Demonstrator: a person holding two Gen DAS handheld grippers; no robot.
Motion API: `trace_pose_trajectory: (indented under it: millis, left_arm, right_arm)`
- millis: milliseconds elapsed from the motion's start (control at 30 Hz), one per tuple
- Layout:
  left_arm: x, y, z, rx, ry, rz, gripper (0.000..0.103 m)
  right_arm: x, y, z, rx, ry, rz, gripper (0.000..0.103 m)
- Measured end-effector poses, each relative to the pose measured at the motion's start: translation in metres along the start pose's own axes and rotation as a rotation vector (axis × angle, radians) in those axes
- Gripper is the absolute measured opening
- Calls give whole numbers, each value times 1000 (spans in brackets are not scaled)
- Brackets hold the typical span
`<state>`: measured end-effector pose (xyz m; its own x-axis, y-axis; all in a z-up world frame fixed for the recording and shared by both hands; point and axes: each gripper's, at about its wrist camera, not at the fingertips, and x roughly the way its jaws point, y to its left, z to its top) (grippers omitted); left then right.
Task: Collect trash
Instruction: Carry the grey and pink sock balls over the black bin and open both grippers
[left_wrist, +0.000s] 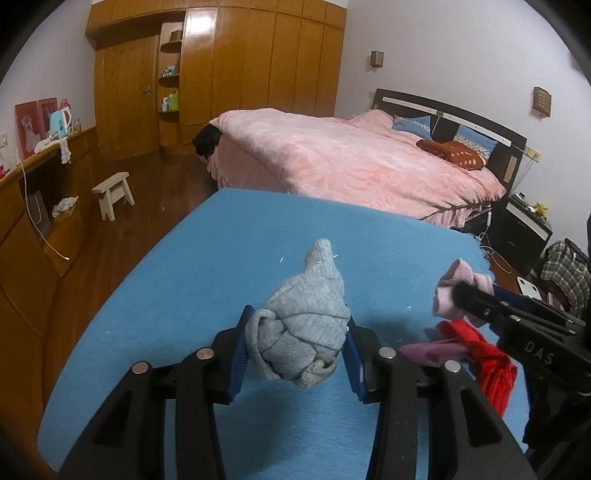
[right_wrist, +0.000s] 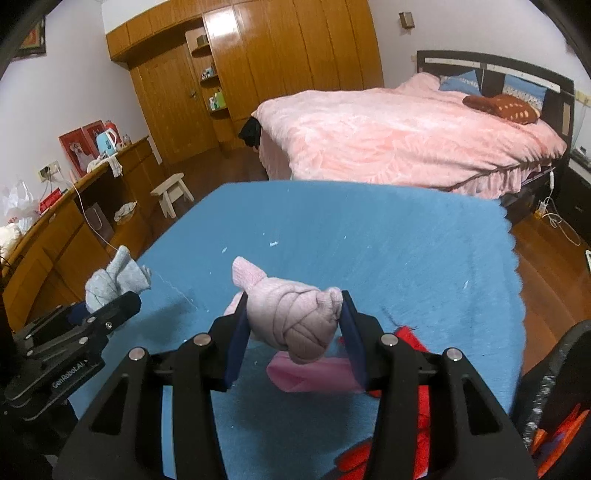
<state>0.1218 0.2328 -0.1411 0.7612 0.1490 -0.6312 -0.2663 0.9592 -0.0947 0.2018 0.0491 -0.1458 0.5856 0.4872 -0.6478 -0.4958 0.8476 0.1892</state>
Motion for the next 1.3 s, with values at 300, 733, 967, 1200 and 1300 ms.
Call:
trace_pose_trajectory:
  millis: [300, 733, 967, 1200, 1300]
  left_arm:
    - [-29, -21, 10, 24, -21, -17, 44]
    - [-73, -68, 17, 78, -57, -64, 44]
    - [-95, -90, 17, 101, -78, -104, 44]
    - [-114, -113, 14, 132, -99, -144, 44]
    - [-121, -125, 13, 148, -108, -164, 44]
  right_arm:
    - [-45, -9, 5, 0, -53, -5, 45]
    - [-115, -19, 5, 20, -125, -13, 45]
    - [-153, -27, 1, 26, -160, -33, 45]
    - [-185, -43, -8, 49, -194, -65, 45]
    - [-198, -49, -12, 59, -205, -81, 45]
